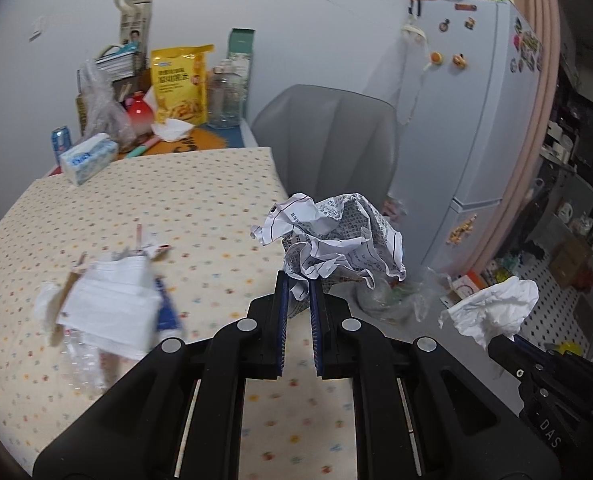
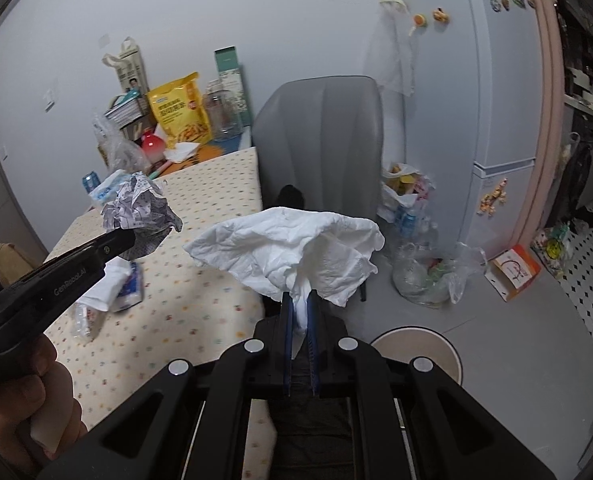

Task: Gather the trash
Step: 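Carry the foil ball and tissue in both grippers over the floor bin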

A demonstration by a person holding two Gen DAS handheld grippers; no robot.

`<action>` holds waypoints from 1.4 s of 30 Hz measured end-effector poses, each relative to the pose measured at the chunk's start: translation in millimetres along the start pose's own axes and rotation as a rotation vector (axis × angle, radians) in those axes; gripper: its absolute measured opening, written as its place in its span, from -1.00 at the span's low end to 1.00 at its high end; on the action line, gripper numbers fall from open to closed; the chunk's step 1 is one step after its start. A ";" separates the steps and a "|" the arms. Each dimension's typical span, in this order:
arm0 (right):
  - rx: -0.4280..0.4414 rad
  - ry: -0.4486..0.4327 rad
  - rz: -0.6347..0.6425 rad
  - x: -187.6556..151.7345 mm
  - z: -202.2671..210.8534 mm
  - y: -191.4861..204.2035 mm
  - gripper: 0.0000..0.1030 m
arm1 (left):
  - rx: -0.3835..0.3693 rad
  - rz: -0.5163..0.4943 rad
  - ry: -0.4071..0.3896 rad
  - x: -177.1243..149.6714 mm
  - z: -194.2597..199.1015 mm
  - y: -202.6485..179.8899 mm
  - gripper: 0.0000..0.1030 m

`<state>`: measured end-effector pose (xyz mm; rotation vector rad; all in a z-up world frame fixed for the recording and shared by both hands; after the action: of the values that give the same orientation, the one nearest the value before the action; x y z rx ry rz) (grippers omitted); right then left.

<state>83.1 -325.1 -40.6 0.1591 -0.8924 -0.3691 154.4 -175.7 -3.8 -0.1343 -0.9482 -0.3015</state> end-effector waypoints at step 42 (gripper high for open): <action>-0.206 0.064 -0.297 -16.9 -86.0 -207.1 0.20 | -0.139 -0.228 0.242 -18.0 -142.9 -170.7 -0.79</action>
<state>89.6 -511.9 -165.8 0.1124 -0.7632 -0.7259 202.5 -369.2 -104.3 -0.1139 -0.7023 -0.5813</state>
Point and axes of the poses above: each gripper's, at about its wrist camera, not at the fingertips, and z roughly against the way its jaws point, y to its left, x to its top, the point moved 3 cm from there along -z, roughly the way its jaws point, and after that the axes turned 8 degrees about -z, right-handed, at the moved point
